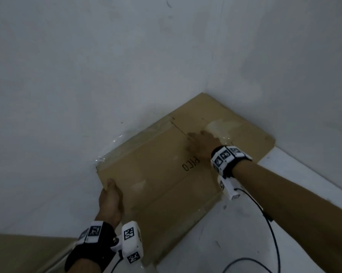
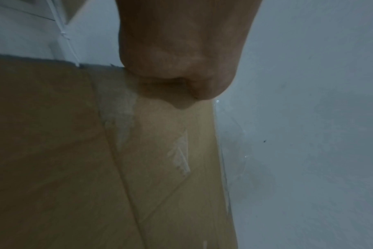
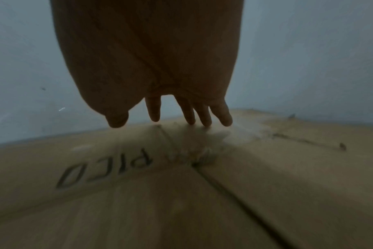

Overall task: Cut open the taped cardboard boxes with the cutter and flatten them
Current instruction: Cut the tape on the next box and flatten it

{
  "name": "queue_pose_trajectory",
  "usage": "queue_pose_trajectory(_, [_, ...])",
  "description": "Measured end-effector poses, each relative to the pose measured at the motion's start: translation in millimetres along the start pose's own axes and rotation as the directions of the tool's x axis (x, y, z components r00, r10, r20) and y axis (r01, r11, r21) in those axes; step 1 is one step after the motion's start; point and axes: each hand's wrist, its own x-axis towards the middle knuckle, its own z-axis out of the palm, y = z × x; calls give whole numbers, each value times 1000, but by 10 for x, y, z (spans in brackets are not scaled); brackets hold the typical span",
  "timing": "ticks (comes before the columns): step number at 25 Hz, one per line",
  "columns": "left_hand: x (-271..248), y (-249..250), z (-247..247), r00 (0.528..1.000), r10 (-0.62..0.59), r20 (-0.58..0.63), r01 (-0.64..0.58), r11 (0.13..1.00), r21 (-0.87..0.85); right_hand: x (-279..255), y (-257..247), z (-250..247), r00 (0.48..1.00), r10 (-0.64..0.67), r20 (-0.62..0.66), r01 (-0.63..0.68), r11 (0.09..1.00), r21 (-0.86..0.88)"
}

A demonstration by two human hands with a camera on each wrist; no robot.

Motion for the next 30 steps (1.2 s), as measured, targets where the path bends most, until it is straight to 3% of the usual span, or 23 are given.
queue_pose_trajectory(3, [12,108,138,976,170,-137,-110,925,365,50,63,418,999,28,18,-28,1000,1])
queue_pose_trajectory(7, [37,236,288,927,353,-129,-189,734,652,235,248,483,1000,17,-1,-17,1000,19])
queue_pose_trajectory(9, [137,258,317,906,419,-69,-247,652,717,348,334,413,1000,-5,12,4,1000,10])
queue_pose_trajectory(12, [214,222,361,862,491,127,-362,421,832,514,376,356,999,-31,32,32,999,-15])
queue_pose_trajectory(14, [228,189,384,861,457,224,-396,324,859,577,368,323,998,-40,45,41,999,-27])
queue_pose_trajectory(17, [277,217,396,896,372,241,-357,282,891,560,333,299,999,-13,50,16,999,-52])
queue_pose_trajectory(21, [260,327,351,899,342,275,-353,192,916,294,143,369,997,58,-54,-56,998,27])
queue_pose_trajectory(24, [138,380,376,871,379,313,-382,121,916,-94,115,503,987,45,-155,-26,992,126])
queue_pose_trajectory(30, [-527,279,772,799,362,480,-558,147,817,-1112,708,635,951,89,-295,-5,962,272])
